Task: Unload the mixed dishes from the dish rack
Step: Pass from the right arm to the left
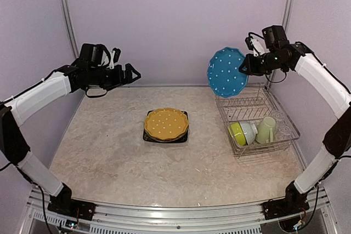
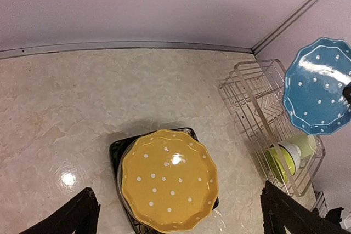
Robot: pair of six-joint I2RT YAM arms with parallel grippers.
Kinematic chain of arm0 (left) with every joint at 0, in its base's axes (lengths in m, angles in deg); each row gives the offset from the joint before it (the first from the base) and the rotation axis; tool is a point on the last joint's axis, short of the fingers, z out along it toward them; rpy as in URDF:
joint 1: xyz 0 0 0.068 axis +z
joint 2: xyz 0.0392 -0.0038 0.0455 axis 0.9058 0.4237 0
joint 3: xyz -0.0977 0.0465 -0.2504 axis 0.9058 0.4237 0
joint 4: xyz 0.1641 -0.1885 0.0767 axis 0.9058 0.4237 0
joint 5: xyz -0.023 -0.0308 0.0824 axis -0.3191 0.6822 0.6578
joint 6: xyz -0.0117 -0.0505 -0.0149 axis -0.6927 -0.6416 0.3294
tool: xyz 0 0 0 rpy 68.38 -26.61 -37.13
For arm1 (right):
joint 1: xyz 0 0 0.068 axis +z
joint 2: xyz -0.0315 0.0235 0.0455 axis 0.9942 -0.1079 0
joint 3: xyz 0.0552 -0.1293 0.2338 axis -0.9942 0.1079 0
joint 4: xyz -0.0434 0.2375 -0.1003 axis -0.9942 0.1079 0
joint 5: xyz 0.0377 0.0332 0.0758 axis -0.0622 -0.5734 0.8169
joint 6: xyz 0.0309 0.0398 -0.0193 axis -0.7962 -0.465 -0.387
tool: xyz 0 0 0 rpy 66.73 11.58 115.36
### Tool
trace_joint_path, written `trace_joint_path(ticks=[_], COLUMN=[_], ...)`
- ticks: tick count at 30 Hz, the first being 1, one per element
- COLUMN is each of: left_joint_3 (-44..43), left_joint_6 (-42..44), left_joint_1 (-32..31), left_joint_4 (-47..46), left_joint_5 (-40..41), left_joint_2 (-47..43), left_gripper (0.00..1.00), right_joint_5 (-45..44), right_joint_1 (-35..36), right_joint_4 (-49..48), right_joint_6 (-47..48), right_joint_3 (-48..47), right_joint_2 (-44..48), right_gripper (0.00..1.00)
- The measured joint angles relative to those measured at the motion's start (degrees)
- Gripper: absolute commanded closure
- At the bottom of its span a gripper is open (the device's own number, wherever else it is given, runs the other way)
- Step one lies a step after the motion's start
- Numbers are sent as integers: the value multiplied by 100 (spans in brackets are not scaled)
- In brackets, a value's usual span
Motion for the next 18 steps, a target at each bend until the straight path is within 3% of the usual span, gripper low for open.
trace_joint_path(ticks=[7, 18], left_joint_3=[-719, -1803], left_joint_6=[210, 328], left_joint_1=[-341, -627], left_joint_4=[107, 809], left_joint_5=[-793, -1744], left_joint_2=[164, 1224], left_gripper=[2, 16], right_joint_5=[715, 1543], right_joint_1=[420, 852], right_joint_4=[-494, -1154], right_joint_6=[0, -9], right_joint_3=[391, 885], right_joint_2=[4, -66], right_gripper=[100, 100])
